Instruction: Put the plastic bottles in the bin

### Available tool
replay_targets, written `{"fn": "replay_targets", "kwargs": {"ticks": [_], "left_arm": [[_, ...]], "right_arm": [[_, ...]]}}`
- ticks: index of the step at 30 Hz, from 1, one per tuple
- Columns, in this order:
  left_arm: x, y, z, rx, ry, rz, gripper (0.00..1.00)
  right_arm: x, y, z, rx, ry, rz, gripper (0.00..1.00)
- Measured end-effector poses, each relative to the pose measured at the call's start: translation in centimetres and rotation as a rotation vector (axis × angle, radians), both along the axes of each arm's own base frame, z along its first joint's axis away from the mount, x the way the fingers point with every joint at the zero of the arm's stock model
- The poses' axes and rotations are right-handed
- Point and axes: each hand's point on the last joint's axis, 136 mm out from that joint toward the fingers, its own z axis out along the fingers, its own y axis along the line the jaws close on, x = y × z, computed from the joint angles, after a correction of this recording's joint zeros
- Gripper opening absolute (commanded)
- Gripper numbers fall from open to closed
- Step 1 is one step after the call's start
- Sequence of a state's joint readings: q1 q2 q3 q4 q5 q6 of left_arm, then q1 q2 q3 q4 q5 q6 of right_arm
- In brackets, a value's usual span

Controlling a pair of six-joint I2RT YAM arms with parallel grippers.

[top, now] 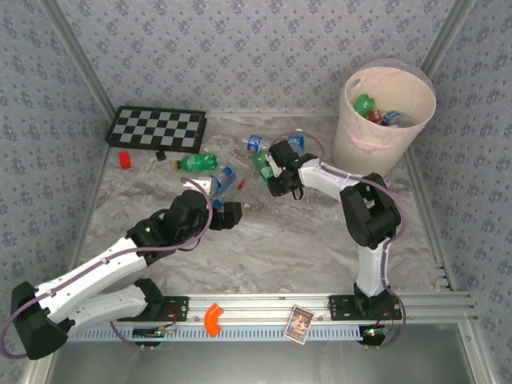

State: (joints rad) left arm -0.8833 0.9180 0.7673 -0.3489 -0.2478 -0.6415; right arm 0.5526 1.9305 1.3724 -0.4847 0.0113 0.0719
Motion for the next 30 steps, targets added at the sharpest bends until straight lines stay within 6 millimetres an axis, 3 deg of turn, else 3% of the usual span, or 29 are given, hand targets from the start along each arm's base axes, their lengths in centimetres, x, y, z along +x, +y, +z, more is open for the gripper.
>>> {"fn": "replay_targets", "kwargs": {"ticks": [11,22,30], "left_arm": [[-0.4,1.6,2.1,-0.033,-0.056,0.035,1.00],[-0.5,3.0,3.1,-0.040,-0.091,0.075,1.00],[-0.3,2.9,3.3,-0.023,-0.092,0.071,1.00]], "right_arm": [[-0.9,1.0,7.1,0.126,-0.131,-0.031,0.30],[-2.3,1.0,11.3,0.229,-0.207,-0.078,0.30],[-3.3,0.2,14.7,0.361,-0.283,-0.164,0.28]]}}
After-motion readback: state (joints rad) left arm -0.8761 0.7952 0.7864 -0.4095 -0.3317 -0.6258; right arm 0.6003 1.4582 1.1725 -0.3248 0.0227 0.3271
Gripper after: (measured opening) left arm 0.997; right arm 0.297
